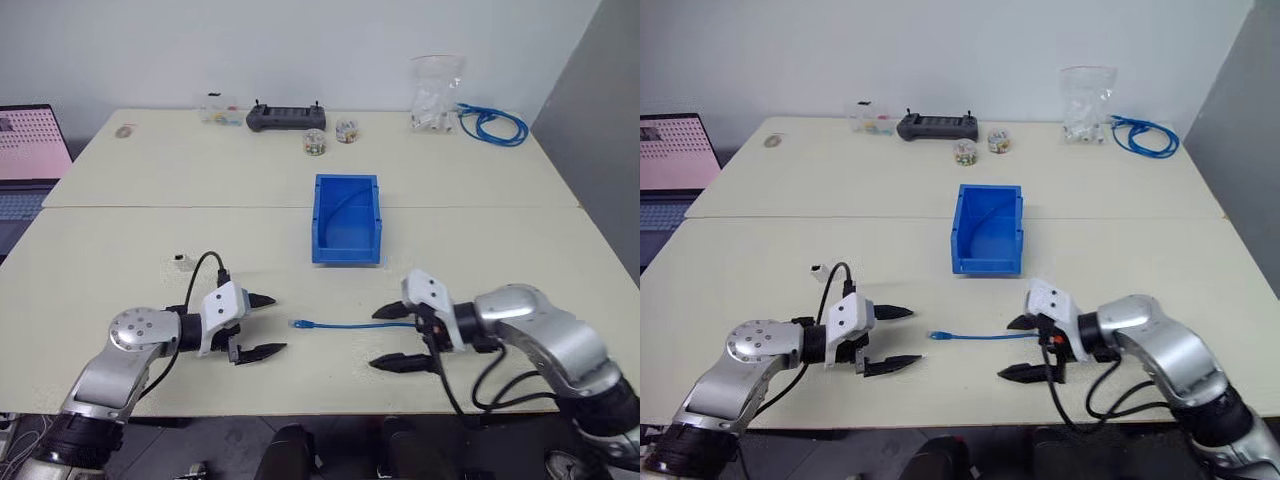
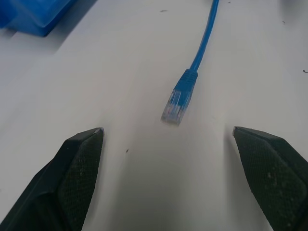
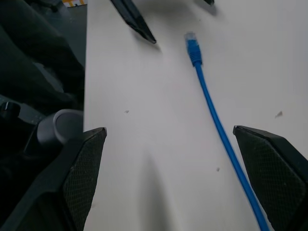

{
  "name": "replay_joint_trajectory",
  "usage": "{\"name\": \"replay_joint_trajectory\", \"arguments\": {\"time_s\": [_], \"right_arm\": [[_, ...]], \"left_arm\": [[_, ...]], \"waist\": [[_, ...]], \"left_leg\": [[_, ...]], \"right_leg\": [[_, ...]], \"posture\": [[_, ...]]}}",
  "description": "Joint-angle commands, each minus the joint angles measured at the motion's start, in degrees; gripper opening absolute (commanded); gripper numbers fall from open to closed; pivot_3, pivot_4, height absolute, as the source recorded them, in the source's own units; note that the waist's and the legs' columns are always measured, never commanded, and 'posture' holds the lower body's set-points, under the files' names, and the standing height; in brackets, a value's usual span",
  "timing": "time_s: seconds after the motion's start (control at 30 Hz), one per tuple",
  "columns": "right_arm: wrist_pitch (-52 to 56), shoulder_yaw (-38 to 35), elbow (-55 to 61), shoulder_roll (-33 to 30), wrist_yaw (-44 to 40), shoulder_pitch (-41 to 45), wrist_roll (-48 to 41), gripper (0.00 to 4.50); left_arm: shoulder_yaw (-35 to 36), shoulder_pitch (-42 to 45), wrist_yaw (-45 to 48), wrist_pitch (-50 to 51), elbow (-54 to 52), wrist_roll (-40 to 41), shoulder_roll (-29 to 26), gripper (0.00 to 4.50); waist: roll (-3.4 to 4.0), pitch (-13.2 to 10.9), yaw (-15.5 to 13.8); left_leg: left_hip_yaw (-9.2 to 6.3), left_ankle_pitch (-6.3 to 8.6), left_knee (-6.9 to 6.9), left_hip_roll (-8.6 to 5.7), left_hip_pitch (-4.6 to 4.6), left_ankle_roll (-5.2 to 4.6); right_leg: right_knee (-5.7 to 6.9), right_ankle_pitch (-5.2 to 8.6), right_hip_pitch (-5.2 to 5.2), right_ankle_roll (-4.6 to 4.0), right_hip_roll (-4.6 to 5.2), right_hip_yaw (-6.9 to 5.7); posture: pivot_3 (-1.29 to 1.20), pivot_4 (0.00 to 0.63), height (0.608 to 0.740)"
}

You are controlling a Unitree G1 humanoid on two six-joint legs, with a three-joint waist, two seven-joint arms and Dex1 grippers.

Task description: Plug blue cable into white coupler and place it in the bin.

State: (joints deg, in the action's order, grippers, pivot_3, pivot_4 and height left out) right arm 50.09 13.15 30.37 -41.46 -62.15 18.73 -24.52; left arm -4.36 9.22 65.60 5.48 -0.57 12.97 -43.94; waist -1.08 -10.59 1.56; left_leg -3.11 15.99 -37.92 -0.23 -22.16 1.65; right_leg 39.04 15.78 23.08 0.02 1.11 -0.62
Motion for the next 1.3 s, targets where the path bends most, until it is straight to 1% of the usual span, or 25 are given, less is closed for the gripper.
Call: {"name": "replay_joint_trajectory", "arguments": {"time_s": [0.03,0.17,0.23,0.27,0.3,0.4,0.5,0.53,0.67,0.7,0.87,0.9,0.97,1.1,1.2,1.3], "right_arm": [[0.67,-3.36,2.98,0.20,2.52,-0.48,-2.55,4.48],[1.13,-4.53,3.16,0.02,4.86,-0.66,-3.60,4.48],[1.35,-4.91,3.32,-0.17,5.65,-0.75,-4.08,4.50],[1.41,-4.99,3.39,-0.28,5.97,-0.77,-4.30,4.50],[1.42,-5.14,3.47,-0.43,6.22,-0.86,-4.46,4.50],[1.38,-5.45,3.66,-0.94,7.10,-1.15,-5.07,4.50],[1.24,-5.69,3.88,-1.24,7.63,-1.42,-5.43,4.50],[1.13,-5.78,3.96,-1.35,7.73,-1.50,-5.58,4.50],[-0.01,-5.94,4.38,-1.63,7.96,-1.67,-5.66,4.50],[-0.31,-6.00,4.52,-1.74,7.87,-1.73,-5.67,4.50],[-1.44,-6.64,6.24,-2.46,7.65,-3.00,-6.10,4.50],[-1.43,-7.05,6.97,-2.46,7.74,-3.66,-6.62,4.50],[-1.23,-8.05,8.59,-2.52,8.24,-5.18,-7.76,4.50],[2.92,-13.60,13.85,-3.65,9.21,-10.70,-14.72,4.50],[5.74,-18.16,16.49,-4.06,10.77,-15.20,-20.27,4.50],[7.34,-21.54,18.49,-3.32,13.77,-18.01,-25.20,4.50]], "left_arm": [[-1.31,2.43,1.18,-3.04,3.10,-1.14,1.07,4.50],[-3.03,4.82,2.50,-4.58,6.82,-1.99,1.94,4.50],[-3.71,5.80,3.02,-5.11,8.23,-2.58,2.13,4.14],[-3.93,6.09,3.29,-5.31,8.70,-2.81,2.14,4.05],[-4.26,6.41,3.46,-5.75,9.26,-3.35,2.07,3.79],[-5.20,7.11,3.82,-6.70,10.61,-4.33,2.12,3.20],[-6.34,7.02,4.73,-5.97,9.65,-4.13,2.44,2.55],[-6.65,6.86,4.99,-5.82,9.27,-4.20,2.39,2.44],[-7.76,6.25,6.01,-5.05,8.12,-5.00,1.67,1.53],[-7.98,6.14,6.19,-4.84,7.85,-5.15,1.47,1.39],[-8.67,6.06,6.58,-3.47,6.12,-5.39,1.06,0.36],[-8.89,6.24,6.62,-3.03,5.63,-5.39,1.19,0.27],[-9.22,6.75,6.83,-1.83,4.32,-4.85,1.69,0.25],[-8.73,9.33,7.08,4.51,-0.54,-0.64,4.05,0.25],[-7.35,12.41,7.01,12.57,-4.82,4.92,6.11,0.25],[-5.32,16.94,6.19,19.60,-5.67,10.25,8.23,0.25]], "waist": [[0.00,0.00,0.30],[0.00,0.00,0.13],[0.00,0.00,0.02],[0.00,0.00,0.01],[0.00,0.00,-0.01],[0.00,0.00,-0.06],[0.00,0.01,-0.06],[0.00,0.01,-0.06],[-0.01,0.01,-0.06],[-0.01,0.02,-0.06],[-0.01,0.02,-0.10],[-0.01,0.02,-0.10],[-0.02,0.02,-0.12],[-0.03,0.02,-0.67],[-0.10,-0.02,-0.82],[-0.12,-0.02,-1.19]], "left_leg": [[0.04,0.00,0.00,0.01,0.02,0.00],[0.04,-0.01,-0.01,0.00,0.03,0.00],[0.04,-0.01,-0.03,-0.03,0.01,0.00],[0.04,-0.01,-0.03,-0.05,0.01,0.00],[0.04,-0.01,-0.03,-0.04,-0.01,0.00],[0.04,-0.01,-0.04,-0.06,0.00,0.00],[0.03,-0.01,-0.05,-0.05,0.01,-0.01],[0.03,-0.01,-0.05,-0.05,0.01,-0.01],[0.04,-0.01,-0.06,-0.06,0.03,-0.01],[0.03,-0.01,-0.06,-0.06,0.03,-0.01],[0.02,-0.01,-0.06,-0.07,0.06,-0.01],[0.02,-0.01,-0.06,-0.07,0.06,-0.01],[0.00,-0.01,-0.05,-0.07,0.07,-0.01],[-0.01,-0.01,-0.07,-0.11,0.09,-0.02],[-0.03,-0.01,-0.08,-0.10,0.06,-0.01],[-0.08,-0.01,-0.09,-0.08,0.06,-0.01]], "right_leg": [[0.01,0.06,0.00,0.12,0.00,0.02],[0.05,0.05,0.00,0.10,-0.01,0.03],[0.03,-0.09,-0.01,-0.05,0.02,0.05],[0.03,-0.09,-0.01,-0.04,0.02,0.05],[0.01,-0.10,-0.01,-0.03,0.03,0.05],[0.02,-0.10,-0.01,-0.03,0.04,0.06],[0.02,-0.10,-0.03,-0.02,0.03,0.05],[0.02,-0.10,-0.03,-0.01,0.03,0.05],[0.02,-0.10,-0.06,-0.01,0.03,0.06],[0.02,-0.10,-0.07,-0.01,0.03,0.05],[-0.01,-0.09,-0.12,0.01,0.04,0.05],[-0.01,-0.08,-0.12,0.01,0.04,0.05],[-0.01,-0.08,-0.15,0.02,0.04,0.03],[-0.04,0.04,-0.23,0.23,0.05,0.03],[-0.06,0.03,-0.23,0.25,0.05,0.02],[-0.04,0.03,-0.23,0.25,0.02,-0.02]], "posture": [[0.00,0.150,0.740],[0.00,0.150,0.740],[0.00,0.150,0.740],[0.00,0.150,0.740],[0.00,0.150,0.740],[0.00,0.150,0.740],[0.00,0.150,0.740],[0.00,0.150,0.740],[0.00,0.150,0.740],[0.00,0.150,0.740],[0.00,0.150,0.740],[0.00,0.150,0.740],[0.00,0.150,0.740],[0.00,0.150,0.740],[0.00,0.150,0.740],[0.00,0.150,0.740]]}}
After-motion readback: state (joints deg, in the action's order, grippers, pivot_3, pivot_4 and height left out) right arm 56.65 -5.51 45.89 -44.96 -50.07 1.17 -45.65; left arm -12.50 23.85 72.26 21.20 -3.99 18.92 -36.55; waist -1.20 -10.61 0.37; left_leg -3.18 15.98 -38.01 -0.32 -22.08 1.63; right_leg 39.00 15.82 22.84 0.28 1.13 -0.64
